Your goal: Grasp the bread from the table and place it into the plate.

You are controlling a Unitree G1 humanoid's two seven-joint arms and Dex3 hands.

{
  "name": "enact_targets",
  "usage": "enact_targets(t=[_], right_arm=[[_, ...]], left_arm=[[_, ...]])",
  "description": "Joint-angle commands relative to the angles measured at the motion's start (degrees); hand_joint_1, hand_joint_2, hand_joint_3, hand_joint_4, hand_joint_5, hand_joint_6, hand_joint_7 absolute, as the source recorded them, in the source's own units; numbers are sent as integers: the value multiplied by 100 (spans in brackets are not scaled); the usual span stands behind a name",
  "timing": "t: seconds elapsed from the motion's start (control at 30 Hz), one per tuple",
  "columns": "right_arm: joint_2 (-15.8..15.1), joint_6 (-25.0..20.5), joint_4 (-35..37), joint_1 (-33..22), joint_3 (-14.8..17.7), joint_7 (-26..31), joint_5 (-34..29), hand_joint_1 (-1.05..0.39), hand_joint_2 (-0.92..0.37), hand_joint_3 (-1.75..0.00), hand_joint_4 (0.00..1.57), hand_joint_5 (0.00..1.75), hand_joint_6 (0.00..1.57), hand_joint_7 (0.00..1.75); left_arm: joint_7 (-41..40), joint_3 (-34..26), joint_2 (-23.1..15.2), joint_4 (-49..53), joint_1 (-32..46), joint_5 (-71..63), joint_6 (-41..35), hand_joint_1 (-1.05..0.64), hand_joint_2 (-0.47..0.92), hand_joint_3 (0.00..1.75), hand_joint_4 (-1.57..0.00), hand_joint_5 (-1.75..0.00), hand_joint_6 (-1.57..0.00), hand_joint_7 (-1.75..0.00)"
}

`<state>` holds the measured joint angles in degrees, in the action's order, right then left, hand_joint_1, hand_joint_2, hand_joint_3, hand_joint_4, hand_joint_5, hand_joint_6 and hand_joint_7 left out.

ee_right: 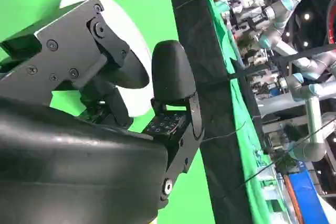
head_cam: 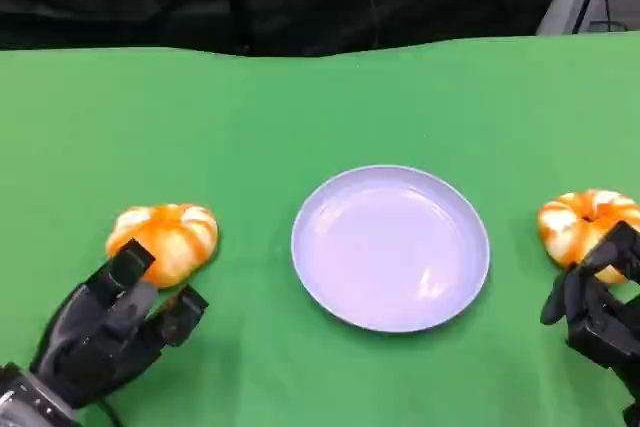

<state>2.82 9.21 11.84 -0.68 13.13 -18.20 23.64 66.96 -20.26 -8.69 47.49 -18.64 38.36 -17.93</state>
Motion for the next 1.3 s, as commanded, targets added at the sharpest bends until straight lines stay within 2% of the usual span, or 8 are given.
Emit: enact_targets(t=[0.03, 0.47, 0.6, 0.77, 0.83, 0.9, 1.13, 1.3], right_arm=[[-72, 48, 1, 11, 65, -5, 28, -7, -47, -135, 89, 175, 75, 164], [-58, 45, -30, -9, 55, 18, 23, -7, -46, -135, 89, 175, 76, 164], [-69, 19, -31, -7, 66, -13, 61, -7, -46, -134, 89, 175, 75, 163], [-73, 71, 3, 3, 75, -61, 63, -6, -46, -134, 89, 175, 75, 163], [-87, 66, 14, 11, 77, -79, 59, -6, -47, -135, 89, 175, 75, 163], [-94, 54, 22, 19, 78, -71, 47, -6, -47, -134, 89, 175, 75, 164], [-95, 34, 32, 33, 66, -36, 20, -6, -47, -134, 89, 175, 75, 163], [-115, 64, 85, 58, 77, -115, 57, -6, -47, -135, 89, 175, 76, 163]], left_arm=[[123, -58, -59, 77, -80, -13, 13, -15, 46, 113, -79, -175, -93, -138], [-87, -77, -25, -50, -28, -42, 78, -15, 46, 112, -79, -175, -92, -141], [-978, -62, 219, -745, 278, -336, 824, -11, 46, 117, -84, -160, -103, -106], [-1544, 48, 387, -1292, 521, -713, 1597, -12, 41, 118, -78, -149, -93, -105], [-2019, 231, 397, -1634, 653, -1332, 2507, -37, 75, 43, -62, -87, -85, -41], [-2599, 367, 394, -1704, 721, -2083, 3769, -51, 89, 17, -53, -64, -78, -14], [-5087, 733, -179, -1683, 742, -5045, 6188, -67, 92, 27, -50, -28, -64, -1], [-7413, 1419, -1039, -2169, 567, -8075, 5608, -82, 92, 23, -42, -8, -51, 0]])
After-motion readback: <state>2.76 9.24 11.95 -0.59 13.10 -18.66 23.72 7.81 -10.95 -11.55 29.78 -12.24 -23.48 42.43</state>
